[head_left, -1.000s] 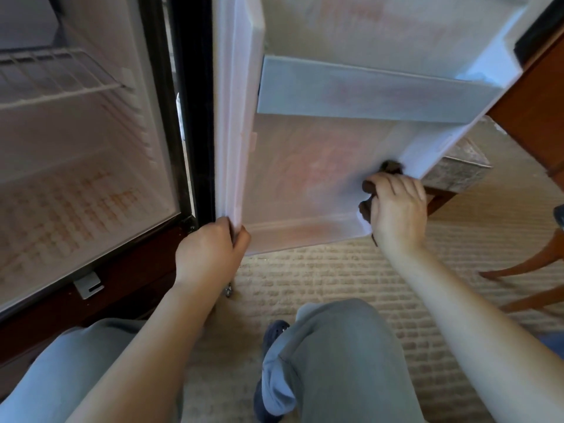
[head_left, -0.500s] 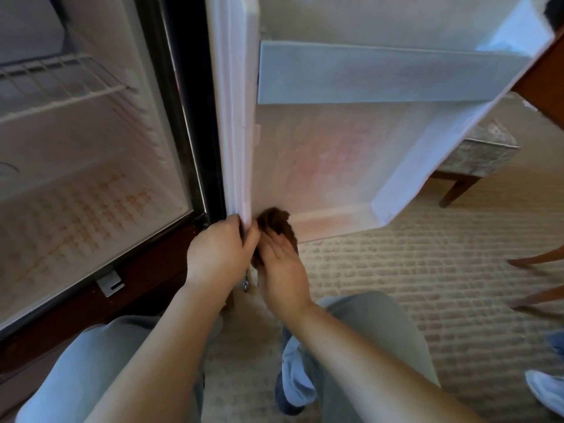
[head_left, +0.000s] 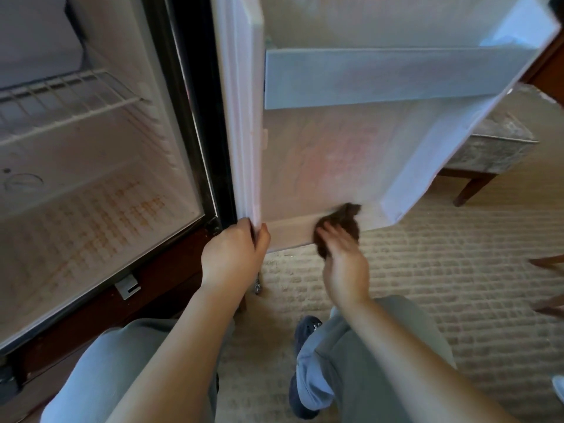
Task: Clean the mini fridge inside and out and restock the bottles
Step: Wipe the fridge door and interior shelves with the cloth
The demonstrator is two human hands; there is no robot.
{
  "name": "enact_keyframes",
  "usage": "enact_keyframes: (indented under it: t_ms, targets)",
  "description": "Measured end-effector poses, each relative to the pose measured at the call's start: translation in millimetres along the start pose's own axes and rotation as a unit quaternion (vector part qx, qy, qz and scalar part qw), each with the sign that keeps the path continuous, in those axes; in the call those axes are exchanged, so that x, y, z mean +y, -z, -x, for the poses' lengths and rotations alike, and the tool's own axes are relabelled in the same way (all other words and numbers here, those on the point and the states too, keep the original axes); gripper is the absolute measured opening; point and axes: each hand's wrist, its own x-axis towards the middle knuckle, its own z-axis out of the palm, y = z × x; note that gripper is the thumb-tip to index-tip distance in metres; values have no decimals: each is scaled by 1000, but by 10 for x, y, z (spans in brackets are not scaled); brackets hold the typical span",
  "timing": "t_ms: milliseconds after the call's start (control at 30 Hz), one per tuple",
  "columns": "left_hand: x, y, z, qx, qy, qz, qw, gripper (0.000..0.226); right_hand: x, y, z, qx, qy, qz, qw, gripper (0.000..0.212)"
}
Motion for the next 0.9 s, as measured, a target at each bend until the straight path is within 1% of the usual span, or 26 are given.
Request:
enact_keyframes:
  t_ms: [33,133,233,300,367,433,500,533,600,667,733,767,833,900]
  targets:
    - [5,-2,-5,-1,4,6,1000,36,-137,-64,43,-20,20,-10,1000,58]
    - [-3,2,5,-9,-2,50,999,31,-478,-179,125,-60,63,-43,995,47]
    - [-49,45,54,-26,-22,65,997,26,-580,-190,102,-93,101,-67,988,42]
    - [-68,74,109,-33,-29,46,998,23,-559,-120,78,-112,90,-104,984,42]
    - [-74,105,156,-31,-26,36,999,25,-574,10,24,-118,31,-176,977,39]
    - [-89,146,179,-24,-25,39,999,25,-670,151,-106,-82,-38,-228,970,36]
    - [-126,198,192,-13,-35,48,998,20,-839,293,-288,-20,-87,-291,953,34]
    - [-146,229,194,-7,-38,54,998,17,-938,363,-388,8,-100,-330,939,33]
    - [-182,294,186,1,-37,63,997,14,-1154,481,-540,45,-89,-390,915,32]
    - [-217,351,161,8,-36,65,997,13,-1360,491,-556,35,-67,-425,902,37]
    - [-254,391,132,21,-41,72,996,14,-1453,331,-401,-9,-66,-435,898,47]
    - [-272,403,121,30,-47,76,996,14,-1422,204,-283,-35,-68,-424,903,53]
    - [-293,423,106,39,-56,78,995,15,-1251,-29,-64,-85,-62,-370,923,67]
    - [-295,436,97,31,-52,80,995,16,-1063,-159,44,-109,-22,-302,947,77]
